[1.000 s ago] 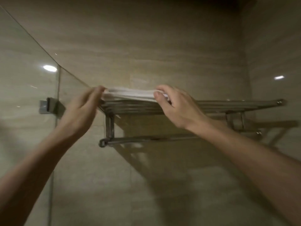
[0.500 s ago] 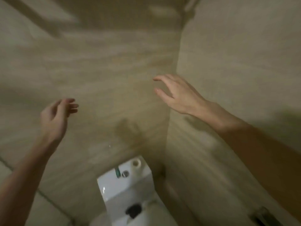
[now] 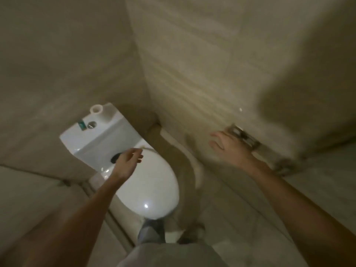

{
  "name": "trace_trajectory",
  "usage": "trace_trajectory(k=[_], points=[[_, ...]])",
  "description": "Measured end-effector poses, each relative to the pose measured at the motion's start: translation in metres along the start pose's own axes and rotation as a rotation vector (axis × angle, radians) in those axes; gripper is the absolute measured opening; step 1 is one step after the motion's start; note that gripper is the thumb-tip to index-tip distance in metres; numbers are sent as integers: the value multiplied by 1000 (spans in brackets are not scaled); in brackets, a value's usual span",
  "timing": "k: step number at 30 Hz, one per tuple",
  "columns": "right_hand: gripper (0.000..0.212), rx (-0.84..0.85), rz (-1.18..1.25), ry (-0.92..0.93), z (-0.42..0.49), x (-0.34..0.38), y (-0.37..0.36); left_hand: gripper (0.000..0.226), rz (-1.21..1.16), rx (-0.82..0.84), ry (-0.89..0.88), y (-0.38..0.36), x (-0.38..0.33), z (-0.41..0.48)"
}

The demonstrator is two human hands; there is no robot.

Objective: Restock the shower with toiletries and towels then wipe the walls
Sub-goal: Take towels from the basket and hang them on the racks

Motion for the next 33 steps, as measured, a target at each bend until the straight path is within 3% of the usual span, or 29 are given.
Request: trace_trajectory(k=[2,6,12,16,22,27,33], points=[[38,44,74,-144,-51,-51,-25,39,76,122,41,-62,17,-8],[50,131,183,-391,-164,-137,-75,19,279,374,79,-173,36,-37],[44,54,404,-850,-343,-197,-137,24,621,697,21,-286,49,-57],[40,-124,606,-1145,-443,-198,-170,12,805,798,-61,-343,36,-62],[33,-369,934,-1553,-536,-178,-212,15,1028,841,-132,-420,17,-35],[32,-471,1122,-1772,-565,-158,-243,12,1223,970,-198,-515,-18,-34],[33,-639,1284,-1967,-568,-136,-256,14,1369,1181,-438,-642,-79,-129]])
Point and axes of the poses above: each hand's wrist, its own z-axis towards the middle knuckle, its own y-axis out of the back of the hand, x = y × z, the point moved 6 cm from there along z, towards the middle knuckle, and after that the axes turned 5 degrees about y, right-handed, at the moved point
